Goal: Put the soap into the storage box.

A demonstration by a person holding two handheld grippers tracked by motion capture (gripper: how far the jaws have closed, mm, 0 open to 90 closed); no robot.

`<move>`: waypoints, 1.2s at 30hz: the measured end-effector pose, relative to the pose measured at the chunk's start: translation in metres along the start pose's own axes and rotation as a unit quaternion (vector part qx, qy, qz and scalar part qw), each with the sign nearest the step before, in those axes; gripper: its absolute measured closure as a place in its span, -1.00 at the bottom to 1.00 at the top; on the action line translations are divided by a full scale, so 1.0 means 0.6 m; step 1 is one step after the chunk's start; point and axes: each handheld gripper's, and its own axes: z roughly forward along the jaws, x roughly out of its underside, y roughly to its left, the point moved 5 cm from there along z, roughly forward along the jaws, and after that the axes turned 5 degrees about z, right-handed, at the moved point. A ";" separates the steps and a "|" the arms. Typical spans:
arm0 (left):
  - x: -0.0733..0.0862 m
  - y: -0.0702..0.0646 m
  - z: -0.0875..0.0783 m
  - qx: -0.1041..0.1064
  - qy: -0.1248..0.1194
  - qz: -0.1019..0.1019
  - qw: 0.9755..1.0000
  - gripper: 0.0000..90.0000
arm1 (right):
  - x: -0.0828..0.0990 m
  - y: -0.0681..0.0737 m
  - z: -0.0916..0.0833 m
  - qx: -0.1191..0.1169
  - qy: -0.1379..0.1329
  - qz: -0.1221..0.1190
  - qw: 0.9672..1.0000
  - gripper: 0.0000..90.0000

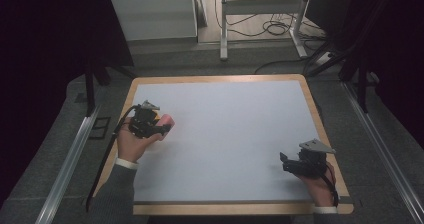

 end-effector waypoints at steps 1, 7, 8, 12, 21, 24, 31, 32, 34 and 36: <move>0.000 0.001 0.000 0.001 0.000 -0.001 1.000 0.34 | 0.000 0.000 0.000 0.000 0.000 0.000 1.000 -0.79; 0.001 0.012 -0.005 -0.005 -0.004 -0.009 1.000 0.34 | 0.000 0.001 0.000 -0.001 0.001 0.000 1.000 -0.79; 0.001 0.014 -0.005 -0.006 -0.004 -0.010 1.000 0.34 | 0.000 0.000 0.000 0.000 0.000 0.000 1.000 -0.79; 0.001 0.019 -0.008 -0.009 -0.003 -0.010 1.000 0.34 | 0.000 -0.001 0.000 0.000 0.000 0.000 1.000 -0.79; 0.002 0.032 -0.013 -0.013 -0.005 -0.017 1.000 0.34 | 0.001 0.001 0.001 -0.001 0.002 -0.001 1.000 -0.79; 0.002 0.037 -0.014 -0.016 -0.007 -0.023 1.000 0.34 | 0.001 0.000 0.001 -0.001 0.001 -0.001 1.000 -0.79; 0.004 0.047 -0.015 -0.019 -0.005 -0.025 0.999 0.34 | 0.001 0.001 0.001 -0.001 0.002 -0.001 1.000 -0.79; 0.004 0.049 -0.014 -0.020 -0.005 -0.028 0.999 0.34 | 0.000 0.001 0.001 -0.001 0.002 -0.001 1.000 -0.79; 0.005 0.055 -0.013 -0.024 -0.002 -0.031 0.999 0.34 | 0.000 0.001 0.001 -0.001 0.002 -0.002 1.000 -0.79; 0.007 0.060 -0.012 -0.026 0.000 -0.034 0.999 0.34 | 0.000 0.001 0.000 -0.001 0.001 -0.001 1.000 -0.79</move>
